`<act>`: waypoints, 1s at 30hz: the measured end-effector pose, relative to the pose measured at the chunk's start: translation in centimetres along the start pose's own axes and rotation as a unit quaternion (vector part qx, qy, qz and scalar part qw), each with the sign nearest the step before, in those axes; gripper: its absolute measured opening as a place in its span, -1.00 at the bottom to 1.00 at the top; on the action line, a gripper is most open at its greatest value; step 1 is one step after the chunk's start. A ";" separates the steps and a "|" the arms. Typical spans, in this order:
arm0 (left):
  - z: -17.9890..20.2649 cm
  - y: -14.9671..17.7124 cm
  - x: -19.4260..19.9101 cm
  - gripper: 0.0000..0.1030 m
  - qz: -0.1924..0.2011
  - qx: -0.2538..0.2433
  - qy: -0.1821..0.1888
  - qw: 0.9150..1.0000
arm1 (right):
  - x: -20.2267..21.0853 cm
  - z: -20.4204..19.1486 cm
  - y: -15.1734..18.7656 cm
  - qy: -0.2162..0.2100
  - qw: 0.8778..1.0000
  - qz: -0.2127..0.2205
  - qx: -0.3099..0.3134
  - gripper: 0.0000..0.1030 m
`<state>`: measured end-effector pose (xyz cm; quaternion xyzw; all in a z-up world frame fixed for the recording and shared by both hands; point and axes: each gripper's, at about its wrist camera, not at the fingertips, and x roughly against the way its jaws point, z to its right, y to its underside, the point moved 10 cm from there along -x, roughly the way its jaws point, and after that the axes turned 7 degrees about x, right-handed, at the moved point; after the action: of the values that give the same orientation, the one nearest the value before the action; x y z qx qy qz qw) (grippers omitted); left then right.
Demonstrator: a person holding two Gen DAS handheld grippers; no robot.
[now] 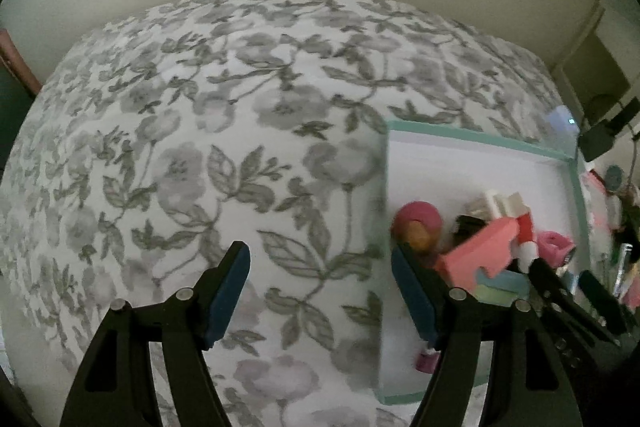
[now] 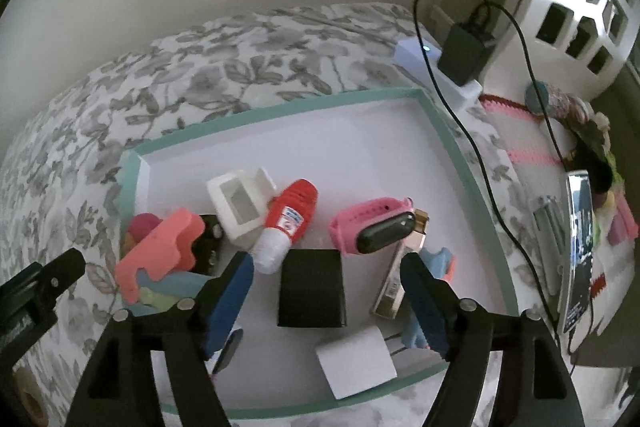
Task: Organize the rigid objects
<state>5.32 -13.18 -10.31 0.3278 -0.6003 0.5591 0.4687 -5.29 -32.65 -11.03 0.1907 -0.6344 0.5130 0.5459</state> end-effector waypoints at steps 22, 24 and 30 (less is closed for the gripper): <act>-3.6 -1.5 -0.4 0.89 0.018 0.036 -0.013 0.999 | 0.1 -2.2 -0.3 -0.006 1.000 0.013 0.021 1.00; -3.5 -1.3 -0.4 0.89 0.011 0.036 -0.004 0.999 | 0.1 -2.4 -0.3 -0.007 1.000 0.013 0.023 1.00; -3.7 -0.8 -0.5 0.89 -0.002 0.031 0.000 1.000 | 0.4 -3.2 -0.2 -0.010 0.999 0.014 0.032 1.00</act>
<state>6.97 -9.75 -10.74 0.3427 -0.5822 0.5766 0.4595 -3.64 -29.88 -10.98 0.2038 -0.6258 0.5386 0.5260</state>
